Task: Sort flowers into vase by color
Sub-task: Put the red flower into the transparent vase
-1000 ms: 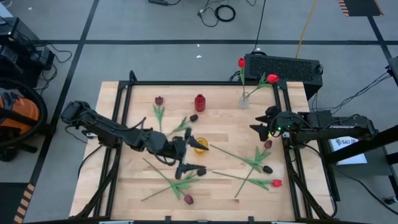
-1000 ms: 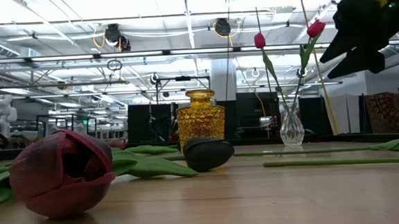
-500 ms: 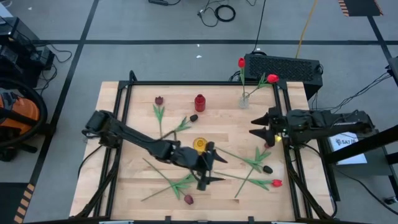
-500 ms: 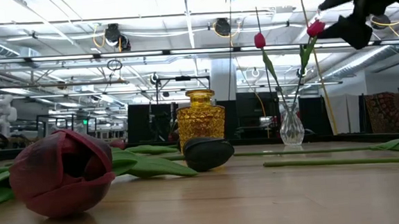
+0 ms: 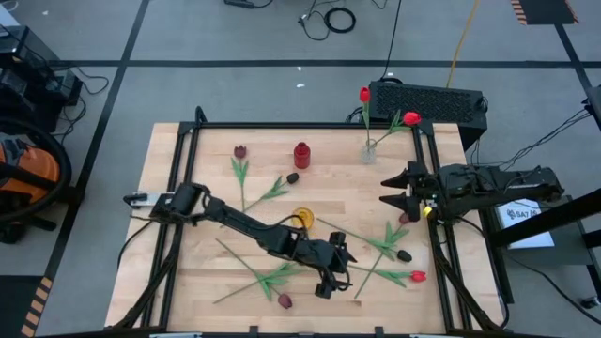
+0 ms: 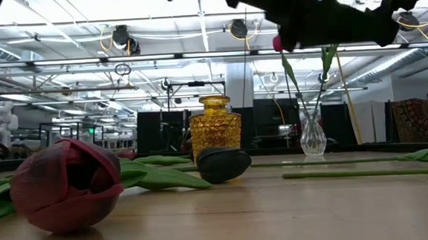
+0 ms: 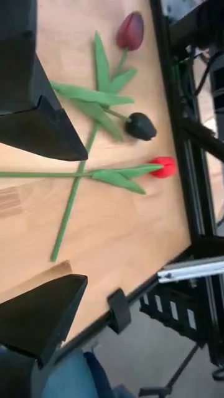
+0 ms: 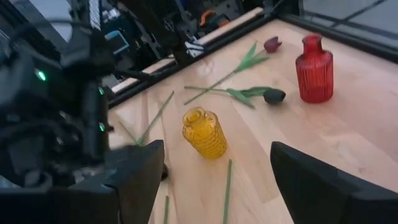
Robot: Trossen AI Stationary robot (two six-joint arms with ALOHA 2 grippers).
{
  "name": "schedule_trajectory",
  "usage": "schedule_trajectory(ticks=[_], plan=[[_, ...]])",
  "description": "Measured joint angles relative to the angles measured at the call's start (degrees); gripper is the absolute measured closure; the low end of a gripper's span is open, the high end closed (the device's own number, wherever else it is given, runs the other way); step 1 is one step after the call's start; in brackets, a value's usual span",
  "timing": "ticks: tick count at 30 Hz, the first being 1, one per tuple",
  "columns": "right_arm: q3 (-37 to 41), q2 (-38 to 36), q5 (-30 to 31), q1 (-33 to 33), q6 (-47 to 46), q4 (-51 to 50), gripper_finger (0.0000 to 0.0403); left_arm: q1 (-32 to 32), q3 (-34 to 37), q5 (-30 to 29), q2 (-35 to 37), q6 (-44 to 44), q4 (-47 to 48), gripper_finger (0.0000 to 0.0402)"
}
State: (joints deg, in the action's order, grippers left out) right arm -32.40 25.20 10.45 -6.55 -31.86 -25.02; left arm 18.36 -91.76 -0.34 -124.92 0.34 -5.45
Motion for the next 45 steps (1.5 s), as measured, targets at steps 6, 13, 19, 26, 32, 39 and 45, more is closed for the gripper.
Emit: schedule_trajectory(ticks=[6, 13, 19, 26, 32, 39, 45], plan=[[-0.02, -2.45, 1.52, 0.00, 0.98, 0.00, 0.0117, -0.37, -3.95, 0.05, -4.55, -0.05, 3.82, 0.0082], [-0.01, -2.66, 1.64, 0.00, 2.02, -0.04, 0.0117, -1.15, -5.97, 0.00, -6.32, -1.35, 6.01, 0.0092], [-0.02, -2.66, 1.70, 0.00, 2.52, 0.02, 0.0117, -1.91, -6.00, -0.89, -6.28, -1.49, 8.59, 0.0131], [-0.01, -2.54, 1.71, 0.00, 2.53, 0.01, 0.0117, -1.78, -5.94, -0.97, -8.55, -1.04, 10.79, 0.0171], [0.00, -2.18, 1.73, 0.00, 2.54, -0.02, 0.0117, -1.85, -5.93, -1.36, -9.39, 0.23, 11.03, 0.0190], [0.00, -2.18, 1.71, 0.00, 2.56, 0.00, 0.0117, -2.09, -5.93, -1.40, -10.41, 2.54, 13.66, 0.0217], [0.00, -2.14, 1.71, 0.00, 2.56, 0.05, 0.0117, -2.68, -5.97, -1.14, -10.43, 2.28, 15.07, 0.0265]])
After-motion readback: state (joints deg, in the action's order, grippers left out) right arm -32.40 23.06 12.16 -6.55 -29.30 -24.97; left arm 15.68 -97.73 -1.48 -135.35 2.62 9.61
